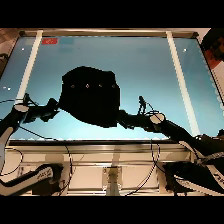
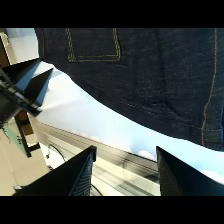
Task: Fold the clothes and pants, and hang the long-sleeved shirts on hangers.
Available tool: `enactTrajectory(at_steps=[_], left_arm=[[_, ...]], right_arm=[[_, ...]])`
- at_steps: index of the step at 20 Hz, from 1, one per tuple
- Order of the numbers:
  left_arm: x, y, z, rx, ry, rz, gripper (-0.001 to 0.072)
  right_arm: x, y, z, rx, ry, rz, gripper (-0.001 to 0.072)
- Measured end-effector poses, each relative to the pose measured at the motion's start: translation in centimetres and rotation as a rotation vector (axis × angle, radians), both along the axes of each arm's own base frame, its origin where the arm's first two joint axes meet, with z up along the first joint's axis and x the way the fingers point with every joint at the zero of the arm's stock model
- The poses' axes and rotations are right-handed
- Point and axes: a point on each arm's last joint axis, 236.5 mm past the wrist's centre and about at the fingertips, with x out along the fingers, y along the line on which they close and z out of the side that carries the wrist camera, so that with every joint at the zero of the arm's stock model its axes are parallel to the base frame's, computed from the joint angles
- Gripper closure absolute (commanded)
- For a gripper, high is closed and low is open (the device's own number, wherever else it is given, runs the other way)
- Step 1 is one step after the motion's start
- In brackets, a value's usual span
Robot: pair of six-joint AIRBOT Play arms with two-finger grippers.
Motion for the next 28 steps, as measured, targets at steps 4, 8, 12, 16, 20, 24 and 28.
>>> enactTrajectory(at_steps=[4, 8, 12, 16, 20, 24, 28], left_arm=[[0.8, -0.8, -1.4, 0.002, 0.003, 0.008, 0.0356], [1.5, -1.2, -2.4, 0.012, -0.002, 0.023, 0.0667], [1.9, -2.1, -2.4, 0.015, -0.015, 0.013, 0.0671], [1.9, -4.2, -1.5, 0.018, -0.038, -0.043, 0.0671], [2.0, -6.1, -0.4, 0.015, -0.065, -0.088, 0.0671], [2.2, -6.7, 0.2, 0.018, -0.085, -0.100, 0.0671], [2.2, -6.9, 0.4, 0.019, -0.091, -0.102, 0.0672]], right_arm=[[0.0, 0.1, 0.2, 0.017, 0.013, -0.012, 0.0272], [-0.2, 0.4, 0.4, 0.031, 0.025, -0.010, 0.0274], [-0.8, 0.7, 0.5, 0.051, 0.059, 0.003, 0.0275], [-1.6, 0.9, -0.7, 0.050, 0.122, 0.008, 0.0275], [-2.2, 0.9, -2.9, 0.027, 0.194, 0.009, 0.0276], [-1.8, -0.3, -4.5, -0.013, 0.230, -0.025, 0.0276], [-1.0, -1.6, -5.7, -0.057, 0.249, -0.084, 0.0276]])
